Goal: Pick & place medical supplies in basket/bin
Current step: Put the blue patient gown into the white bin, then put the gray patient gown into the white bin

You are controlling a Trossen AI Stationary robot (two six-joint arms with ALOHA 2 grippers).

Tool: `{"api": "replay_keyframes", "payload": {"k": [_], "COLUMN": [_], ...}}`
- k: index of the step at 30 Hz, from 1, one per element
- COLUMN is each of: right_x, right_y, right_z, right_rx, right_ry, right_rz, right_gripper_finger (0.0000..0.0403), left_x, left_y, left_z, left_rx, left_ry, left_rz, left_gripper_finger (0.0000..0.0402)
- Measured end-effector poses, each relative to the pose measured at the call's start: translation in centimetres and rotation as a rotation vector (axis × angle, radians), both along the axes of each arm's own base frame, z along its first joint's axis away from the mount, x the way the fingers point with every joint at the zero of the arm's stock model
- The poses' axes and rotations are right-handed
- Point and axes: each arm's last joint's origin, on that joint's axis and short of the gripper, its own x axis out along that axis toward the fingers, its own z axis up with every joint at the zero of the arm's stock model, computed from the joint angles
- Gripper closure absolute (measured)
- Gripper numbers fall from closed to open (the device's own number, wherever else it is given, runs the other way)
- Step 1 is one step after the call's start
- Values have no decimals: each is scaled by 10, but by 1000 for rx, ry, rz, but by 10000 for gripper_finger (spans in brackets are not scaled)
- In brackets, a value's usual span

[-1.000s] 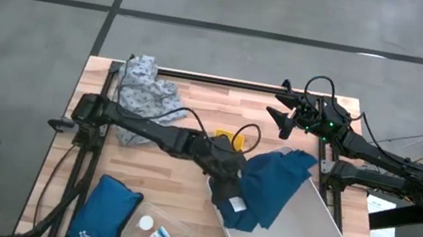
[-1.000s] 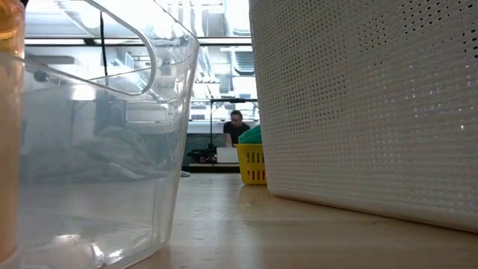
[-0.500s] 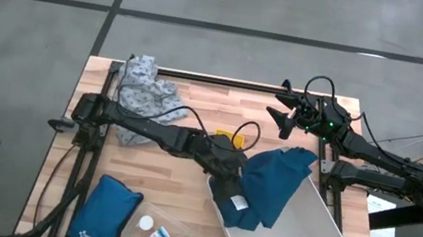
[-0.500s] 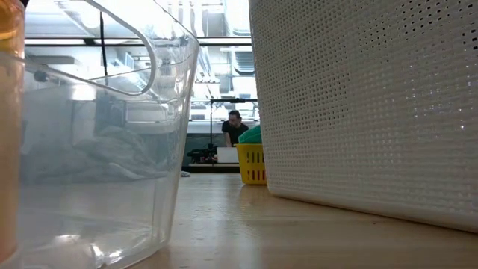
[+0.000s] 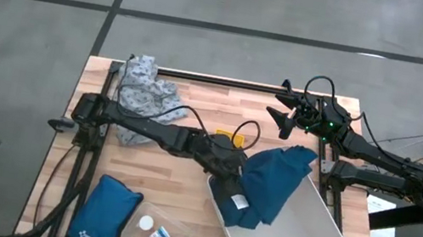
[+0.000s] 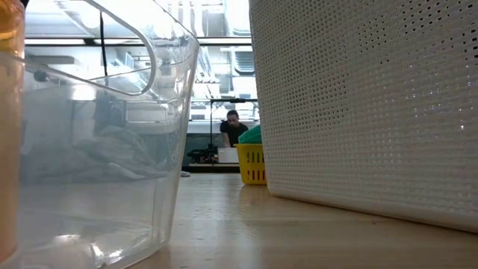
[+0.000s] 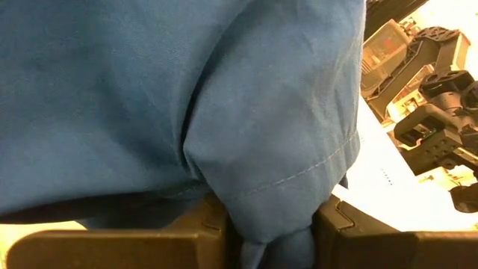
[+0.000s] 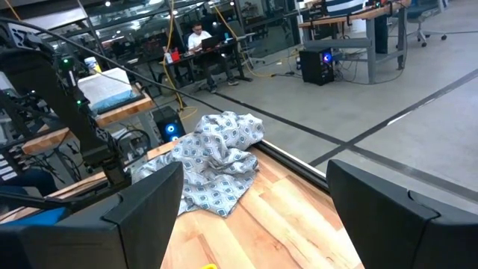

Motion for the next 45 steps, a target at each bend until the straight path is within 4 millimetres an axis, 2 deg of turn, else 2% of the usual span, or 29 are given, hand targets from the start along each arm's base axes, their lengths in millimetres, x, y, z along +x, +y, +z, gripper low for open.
{"api": "replay_keyframes", "payload": {"k": [6, 9, 13, 21, 25, 29, 39, 45], "right_x": [0, 0, 0, 0, 0, 0, 0, 0], "right_y": [0, 0, 0, 0, 0, 0, 0, 0], "right_z": [0, 0, 0, 0, 0, 0, 0, 0], "right_rx": [0, 0, 0, 0, 0, 0, 0, 0], "right_ry": [0, 0, 0, 0, 0, 0, 0, 0], "right_rz": [0, 0, 0, 0, 0, 0, 0, 0], "right_gripper_finger": [78, 78, 78, 78, 78, 78, 78, 78], "left_x": [0, 0, 0, 0, 0, 0, 0, -8], "left_y": [0, 0, 0, -1, 0, 0, 0, 1], "left_z": [0, 0, 0, 5, 5, 5, 5, 18], "left_rx": [-2, -2, -8, -13, -13, -11, -13, 1], "left_ry": [0, 0, 1, -23, -26, -27, -27, -47], "left_rz": [1, 1, -10, -17, -17, -18, -15, -15], "left_gripper_finger": [302, 287, 239, 114, 78, 68, 75, 75]}}
